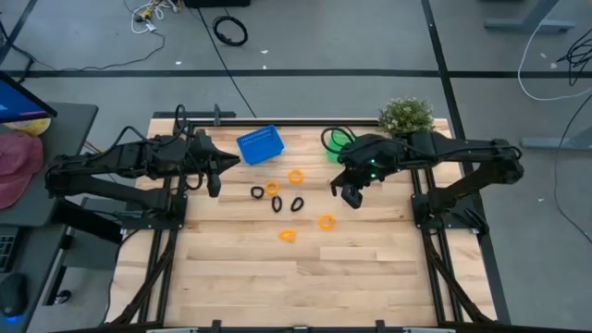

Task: Sort spring keychains
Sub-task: Put the black spring keychain into the green bin

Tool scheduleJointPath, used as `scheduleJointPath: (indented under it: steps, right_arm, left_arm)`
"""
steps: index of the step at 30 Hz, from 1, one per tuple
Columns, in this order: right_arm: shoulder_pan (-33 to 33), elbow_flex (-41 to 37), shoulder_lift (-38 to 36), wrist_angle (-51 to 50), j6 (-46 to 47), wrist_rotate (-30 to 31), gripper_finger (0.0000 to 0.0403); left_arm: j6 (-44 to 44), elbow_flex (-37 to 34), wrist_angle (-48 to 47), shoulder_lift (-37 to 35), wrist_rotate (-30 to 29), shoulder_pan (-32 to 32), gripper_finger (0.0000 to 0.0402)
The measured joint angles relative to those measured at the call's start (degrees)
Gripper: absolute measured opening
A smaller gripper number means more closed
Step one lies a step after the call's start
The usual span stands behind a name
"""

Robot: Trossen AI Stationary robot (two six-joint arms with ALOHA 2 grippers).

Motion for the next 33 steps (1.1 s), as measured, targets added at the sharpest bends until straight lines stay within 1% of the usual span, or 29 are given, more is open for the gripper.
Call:
scheduleJointPath:
  steps: [3, 7, 11, 15, 19, 21, 24, 27, 33]
  right_arm:
    - [-0.41, 0.00, 0.00, 0.00, -0.51, 2.73, 0.0000]
    - [-3.14, 0.00, 0.75, 0.77, 4.21, 7.03, 0.0000]
    - [-7.96, 0.01, 3.18, 4.97, 4.80, 7.10, 0.0000]
    - [-13.10, 3.15, 6.92, 5.05, 5.14, 7.14, 0.0000]
    - [-17.87, 6.48, 9.50, 2.81, 4.98, 7.32, 0.0000]
    - [-20.62, 6.69, 10.22, 0.25, 9.24, 8.16, 0.0000]
    - [-24.86, 6.69, 11.06, -5.24, 16.61, 11.41, 0.0000]
    - [-27.74, 6.13, 11.57, -7.15, 19.19, 14.84, 0.0000]
    - [-31.04, 2.62, 13.28, -7.42, 20.12, 14.19, 0.0000]
  left_arm:
    - [-0.04, 0.00, 0.02, 0.00, 0.00, 0.01, 0.0042]
    - [-0.05, 0.00, 0.06, 0.00, 0.00, 0.02, 0.0042]
    - [-0.05, 0.00, 0.15, 0.02, -0.24, 0.00, 0.0042]
    - [-0.05, 0.02, 0.13, 0.02, -2.27, 0.02, 0.0042]
    - [-0.01, 0.01, 0.13, 0.02, -2.99, 0.01, 0.0042]
    - [0.01, 0.02, 0.13, 0.02, -2.99, 0.00, 0.0042]
    - [0.01, 0.01, 0.10, 0.02, -2.99, 0.02, 0.0042]
    - [0.04, 0.01, 0.07, 0.02, -2.99, 0.01, 0.0042]
    - [0.10, 0.00, 0.06, 0.02, -2.99, 0.00, 0.0042]
